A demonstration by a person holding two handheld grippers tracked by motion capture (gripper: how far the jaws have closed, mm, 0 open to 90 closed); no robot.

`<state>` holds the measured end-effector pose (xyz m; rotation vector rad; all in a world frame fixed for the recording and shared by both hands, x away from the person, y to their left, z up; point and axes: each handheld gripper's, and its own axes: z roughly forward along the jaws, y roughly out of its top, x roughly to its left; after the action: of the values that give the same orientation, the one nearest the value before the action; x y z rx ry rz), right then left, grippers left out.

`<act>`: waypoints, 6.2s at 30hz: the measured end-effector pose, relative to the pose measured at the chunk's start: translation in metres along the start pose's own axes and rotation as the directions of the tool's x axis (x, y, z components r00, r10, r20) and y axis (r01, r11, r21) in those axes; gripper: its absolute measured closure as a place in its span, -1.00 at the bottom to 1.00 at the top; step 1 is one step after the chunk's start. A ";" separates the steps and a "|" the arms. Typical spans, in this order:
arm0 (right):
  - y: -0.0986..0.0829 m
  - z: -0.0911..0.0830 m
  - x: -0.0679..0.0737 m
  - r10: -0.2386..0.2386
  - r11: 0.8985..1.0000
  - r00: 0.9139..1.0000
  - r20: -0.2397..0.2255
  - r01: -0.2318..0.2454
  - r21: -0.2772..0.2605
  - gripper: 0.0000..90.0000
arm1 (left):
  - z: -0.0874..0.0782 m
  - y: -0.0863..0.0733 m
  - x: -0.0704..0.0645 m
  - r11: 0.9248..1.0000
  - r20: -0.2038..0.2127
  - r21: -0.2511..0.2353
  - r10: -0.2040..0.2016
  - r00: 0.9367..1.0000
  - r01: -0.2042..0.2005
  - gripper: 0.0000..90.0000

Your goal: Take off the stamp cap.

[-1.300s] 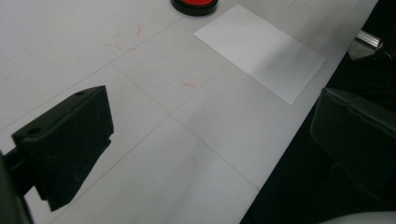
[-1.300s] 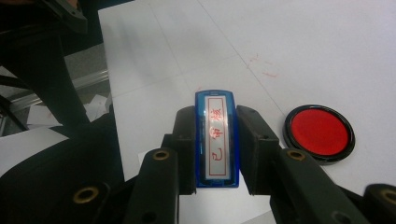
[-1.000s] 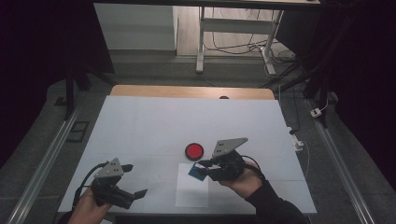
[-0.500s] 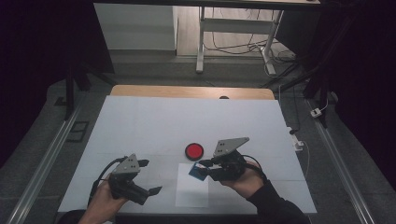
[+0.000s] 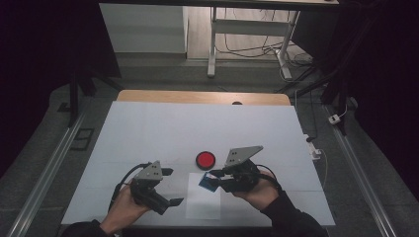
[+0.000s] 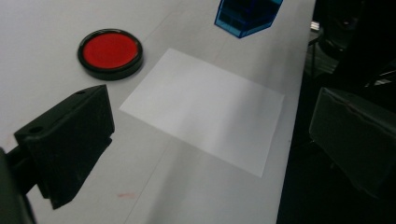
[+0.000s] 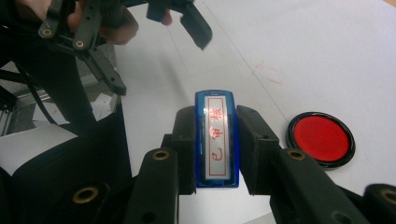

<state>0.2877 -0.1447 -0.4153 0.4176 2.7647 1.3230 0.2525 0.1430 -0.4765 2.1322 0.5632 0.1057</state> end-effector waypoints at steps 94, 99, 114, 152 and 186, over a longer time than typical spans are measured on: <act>0.003 -0.010 0.007 -0.126 0.985 0.983 -0.134 0.109 -0.130 0.56 | 0.048 0.033 0.013 0.996 0.424 -0.066 0.082 0.902 -0.060 0.52; 0.003 -0.010 0.008 -0.140 0.984 0.983 -0.122 0.124 -0.130 0.56 | 0.049 0.033 0.014 0.998 0.429 -0.056 0.061 0.901 -0.040 0.52; -0.001 -0.011 -0.001 -0.087 0.987 0.987 -0.135 0.067 -0.146 0.57 | 0.049 0.033 0.008 0.992 0.368 -0.030 0.125 0.921 -0.123 0.52; -0.005 -0.013 -0.005 -0.031 0.991 0.999 -0.008 0.030 -0.131 0.56 | 0.003 0.012 -0.001 0.997 0.029 0.068 0.045 0.999 -0.047 0.51; -0.008 -0.011 -0.010 -0.003 0.995 0.999 0.041 0.007 -0.097 0.56 | -0.068 -0.041 -0.008 0.988 -0.137 0.003 -0.149 0.979 0.151 0.51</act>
<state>0.2938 -0.1605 -0.4154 0.4268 2.6541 1.4238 0.2121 0.2110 -0.4682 2.0981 0.8055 0.1644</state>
